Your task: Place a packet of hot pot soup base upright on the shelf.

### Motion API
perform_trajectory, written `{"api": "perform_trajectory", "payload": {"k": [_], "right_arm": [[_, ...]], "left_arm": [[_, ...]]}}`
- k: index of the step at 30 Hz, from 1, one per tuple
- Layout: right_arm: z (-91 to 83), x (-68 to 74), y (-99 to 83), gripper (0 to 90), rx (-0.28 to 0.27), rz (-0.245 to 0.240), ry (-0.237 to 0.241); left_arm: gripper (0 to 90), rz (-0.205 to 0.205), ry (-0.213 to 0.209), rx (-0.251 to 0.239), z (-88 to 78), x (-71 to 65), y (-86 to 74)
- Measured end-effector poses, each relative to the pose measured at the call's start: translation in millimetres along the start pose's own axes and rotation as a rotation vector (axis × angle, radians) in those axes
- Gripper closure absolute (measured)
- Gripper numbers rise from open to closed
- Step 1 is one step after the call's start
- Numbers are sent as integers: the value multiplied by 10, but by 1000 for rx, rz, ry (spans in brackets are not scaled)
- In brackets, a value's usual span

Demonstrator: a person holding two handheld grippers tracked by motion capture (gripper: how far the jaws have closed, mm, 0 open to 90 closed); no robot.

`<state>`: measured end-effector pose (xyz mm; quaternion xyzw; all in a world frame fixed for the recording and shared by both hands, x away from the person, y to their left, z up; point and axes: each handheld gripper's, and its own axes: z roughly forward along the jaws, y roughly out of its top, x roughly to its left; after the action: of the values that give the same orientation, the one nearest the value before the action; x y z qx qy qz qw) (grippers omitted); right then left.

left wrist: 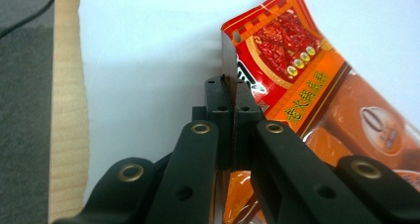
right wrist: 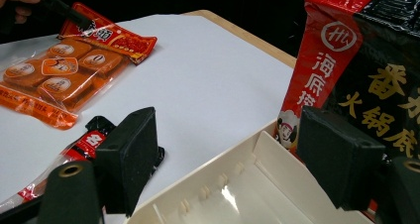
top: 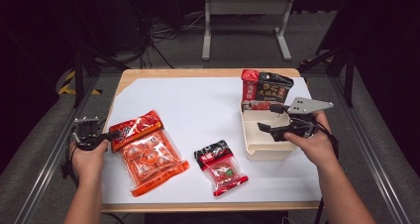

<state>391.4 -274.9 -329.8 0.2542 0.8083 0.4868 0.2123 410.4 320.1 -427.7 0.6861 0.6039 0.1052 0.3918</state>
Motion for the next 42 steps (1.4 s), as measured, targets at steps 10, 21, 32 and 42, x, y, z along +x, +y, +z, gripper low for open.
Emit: {"api": "perform_trajectory", "payload": {"k": [10, 21, 32, 42], "right_arm": [[-28, 7, 12, 315, -3, 6, 1], [-48, 30, 40, 383, 4, -12, 2], [-67, 70, 79, 513, 9, -29, 26], [-122, 120, 133, 606, -6, -36, 25]], "left_arm": [[900, 30, -31, -82, -191, -155, 92], [900, 74, -64, -166, -403, -306, 174], [900, 145, -106, -255, -619, -565, 254], [900, 210, -164, -322, -785, -792, 296]]}}
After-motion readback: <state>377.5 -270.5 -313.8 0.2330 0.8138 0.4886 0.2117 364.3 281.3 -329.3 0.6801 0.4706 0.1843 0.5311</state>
